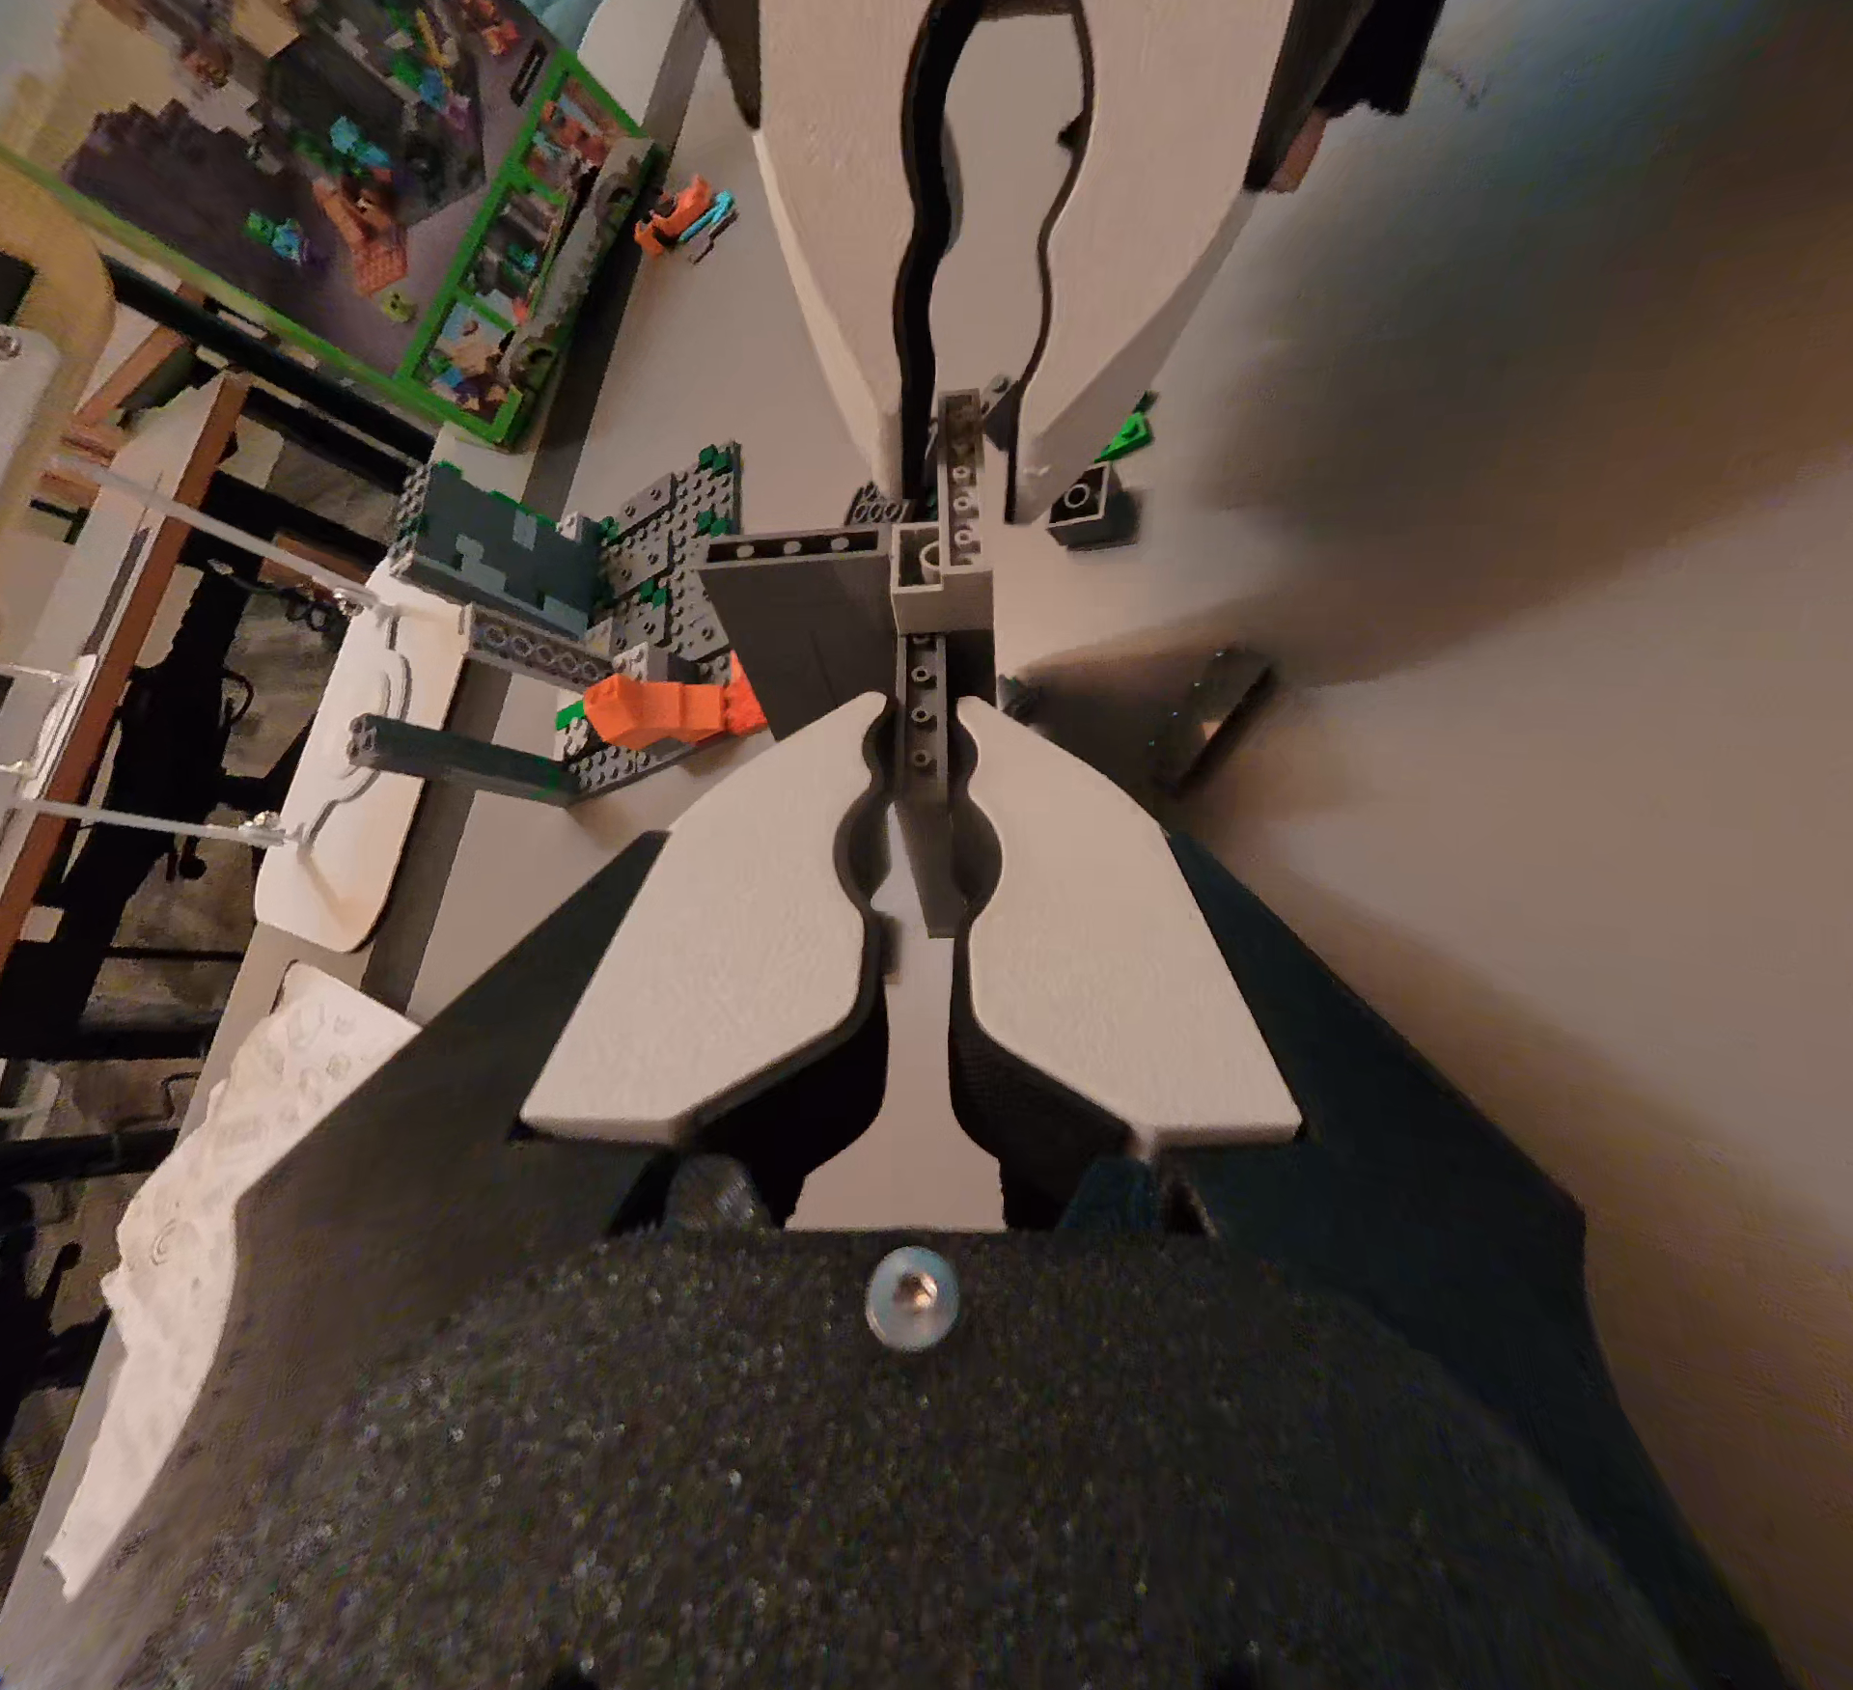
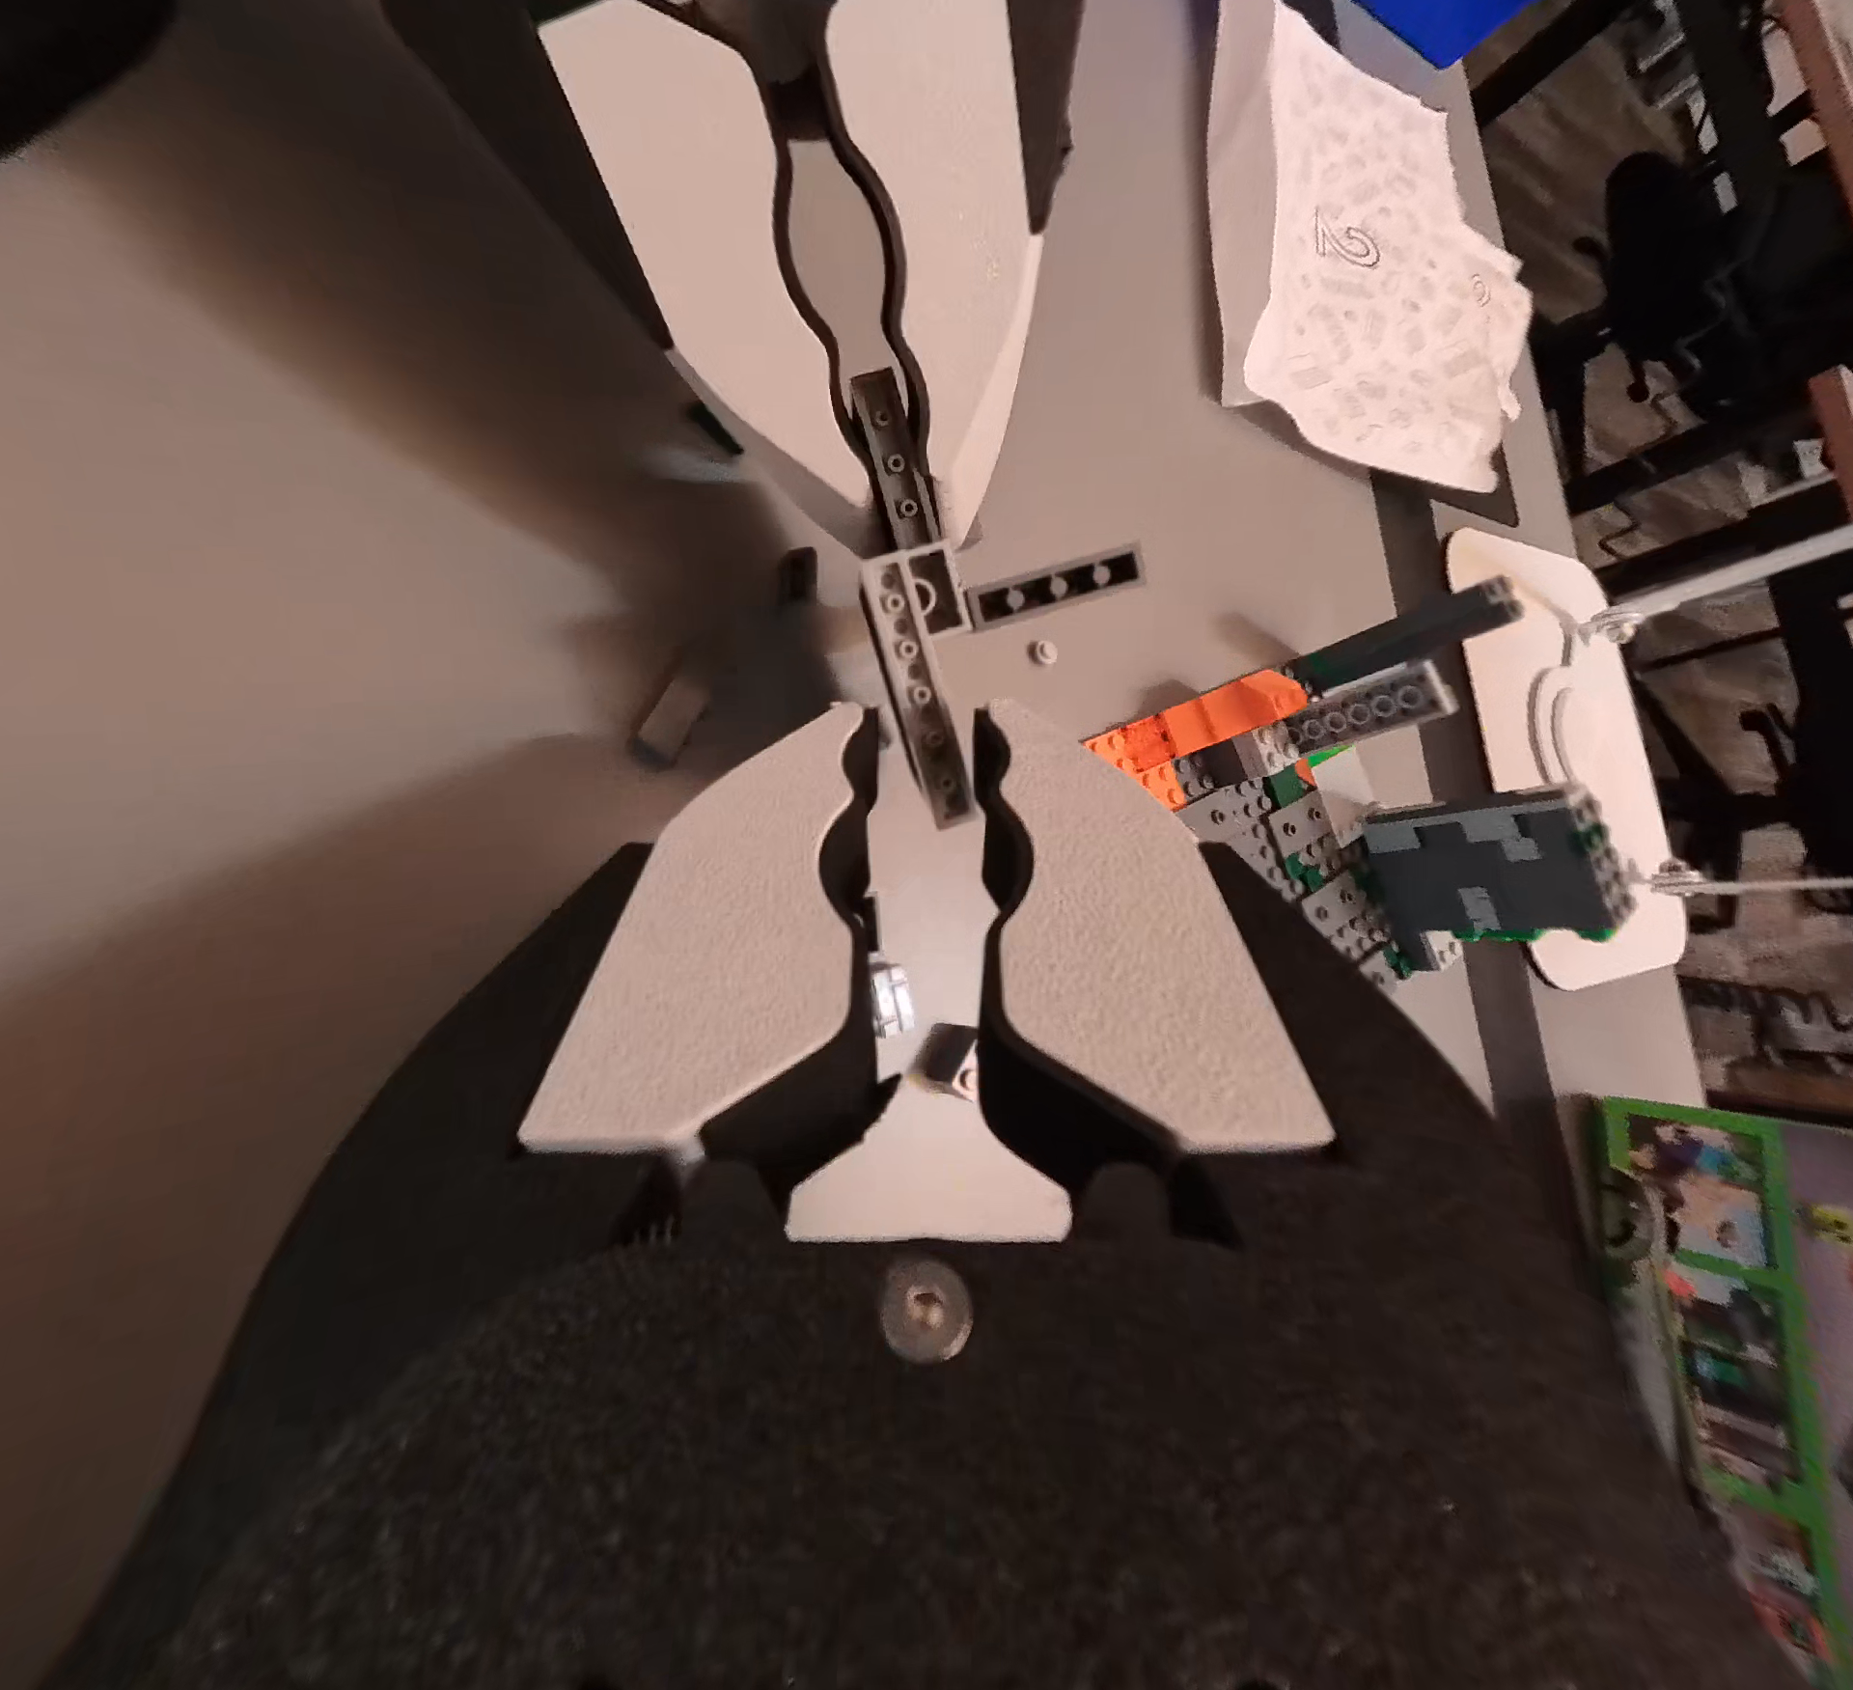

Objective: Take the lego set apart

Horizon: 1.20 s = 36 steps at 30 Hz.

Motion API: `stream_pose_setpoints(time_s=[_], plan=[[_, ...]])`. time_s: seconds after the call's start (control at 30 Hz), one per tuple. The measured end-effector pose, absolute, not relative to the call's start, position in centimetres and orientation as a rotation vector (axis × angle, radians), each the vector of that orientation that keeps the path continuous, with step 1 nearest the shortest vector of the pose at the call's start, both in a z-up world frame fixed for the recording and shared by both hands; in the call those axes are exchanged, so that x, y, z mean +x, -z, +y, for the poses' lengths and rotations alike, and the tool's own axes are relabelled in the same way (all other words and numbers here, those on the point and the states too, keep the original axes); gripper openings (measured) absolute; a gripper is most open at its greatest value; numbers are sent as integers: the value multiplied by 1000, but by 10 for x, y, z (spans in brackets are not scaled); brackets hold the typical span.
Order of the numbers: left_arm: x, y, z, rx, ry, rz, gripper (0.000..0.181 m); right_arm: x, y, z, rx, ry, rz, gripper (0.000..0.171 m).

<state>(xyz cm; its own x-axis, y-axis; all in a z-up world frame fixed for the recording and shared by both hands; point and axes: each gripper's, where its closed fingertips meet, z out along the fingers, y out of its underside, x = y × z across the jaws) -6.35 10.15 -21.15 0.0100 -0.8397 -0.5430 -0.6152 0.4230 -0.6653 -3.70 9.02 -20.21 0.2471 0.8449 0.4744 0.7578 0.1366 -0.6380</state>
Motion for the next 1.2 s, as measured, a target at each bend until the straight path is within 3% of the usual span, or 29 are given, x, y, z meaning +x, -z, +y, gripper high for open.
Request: stream_pose_setpoints(time_s=[0.2, 0.9, 1.07, 1.2], plan=[[-64, 220, 100, -1313, 286, 1728, 8, -40, 206, 84, -1596, -125, -1572, 10], [-64, 217, 102, -1323, 311, 1683, 9, -44, 200, 80, -1626, -291, -1492, 8], [-60, 198, 94, -1351, 523, 1585, 39, -42, 191, 80, -1657, -475, -1391, 8], [-54, 195, 80, -1369, 719, 1575, 46, -48, 181, 70, -1607, -632, -1365, 8]])
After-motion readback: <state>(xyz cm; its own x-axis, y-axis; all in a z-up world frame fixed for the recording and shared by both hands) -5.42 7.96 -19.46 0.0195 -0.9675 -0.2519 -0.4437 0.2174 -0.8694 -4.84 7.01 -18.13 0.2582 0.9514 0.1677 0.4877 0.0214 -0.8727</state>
